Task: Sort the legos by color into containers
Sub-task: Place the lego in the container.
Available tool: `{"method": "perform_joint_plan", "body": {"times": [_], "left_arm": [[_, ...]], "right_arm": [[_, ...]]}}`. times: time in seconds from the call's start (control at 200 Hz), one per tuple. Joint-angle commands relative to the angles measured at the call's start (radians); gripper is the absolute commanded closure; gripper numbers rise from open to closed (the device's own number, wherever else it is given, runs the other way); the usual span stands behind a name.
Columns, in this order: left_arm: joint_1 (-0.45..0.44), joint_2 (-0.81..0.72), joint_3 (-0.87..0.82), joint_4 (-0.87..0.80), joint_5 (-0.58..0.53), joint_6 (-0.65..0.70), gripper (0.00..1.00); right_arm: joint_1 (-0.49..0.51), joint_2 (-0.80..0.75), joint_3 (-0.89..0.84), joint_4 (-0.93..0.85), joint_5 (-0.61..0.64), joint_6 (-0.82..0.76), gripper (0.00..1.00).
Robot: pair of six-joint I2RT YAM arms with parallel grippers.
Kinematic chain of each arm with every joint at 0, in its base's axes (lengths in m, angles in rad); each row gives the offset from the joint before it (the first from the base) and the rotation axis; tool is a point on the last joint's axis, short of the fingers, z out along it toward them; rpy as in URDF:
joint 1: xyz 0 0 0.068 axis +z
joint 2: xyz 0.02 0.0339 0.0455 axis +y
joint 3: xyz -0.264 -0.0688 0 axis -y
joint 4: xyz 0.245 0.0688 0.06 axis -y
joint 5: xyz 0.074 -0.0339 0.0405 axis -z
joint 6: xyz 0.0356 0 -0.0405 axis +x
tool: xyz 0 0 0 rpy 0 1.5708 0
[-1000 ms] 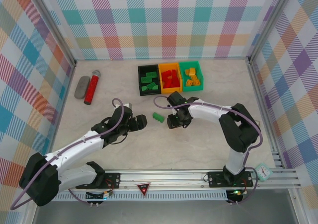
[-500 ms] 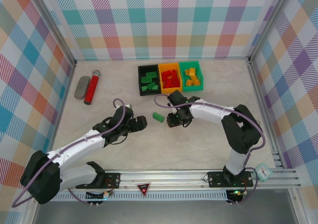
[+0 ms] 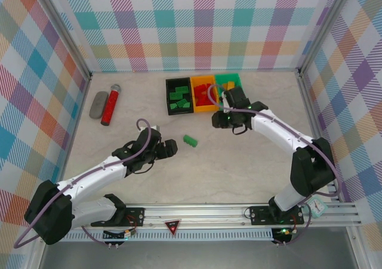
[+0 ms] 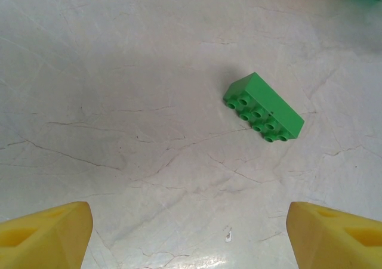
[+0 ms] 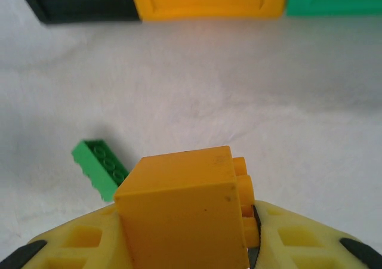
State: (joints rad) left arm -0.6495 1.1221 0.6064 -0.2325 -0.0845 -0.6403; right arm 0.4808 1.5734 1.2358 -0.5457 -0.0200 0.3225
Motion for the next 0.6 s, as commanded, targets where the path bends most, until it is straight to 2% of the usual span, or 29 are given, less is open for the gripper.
{"method": "perform_joint_plan", "body": {"times": [0.0, 0.29, 0.45, 0.595], "left_arm": [[-0.017, 0.011, 0.001, 0.019, 0.017, -0.016, 0.16], [-0.035, 0.024, 0.023, 0.01, 0.009, -0.025, 0.15], [-0.05, 0.056, 0.037, 0.02, 0.012, -0.037, 0.15], [-0.074, 0.097, 0.061, 0.03, 0.014, -0.048, 0.15]], "right_arm": [[-0.051, -0.022, 0.06, -0.001, -0.03, 0.002, 0.64], [-0.209, 0.09, 0.226, 0.029, -0.087, 0.007, 0.63], [-0.256, 0.269, 0.41, 0.009, -0.126, 0.003, 0.63], [-0.271, 0.459, 0.646, -0.046, -0.119, -0.013, 0.61]]}}
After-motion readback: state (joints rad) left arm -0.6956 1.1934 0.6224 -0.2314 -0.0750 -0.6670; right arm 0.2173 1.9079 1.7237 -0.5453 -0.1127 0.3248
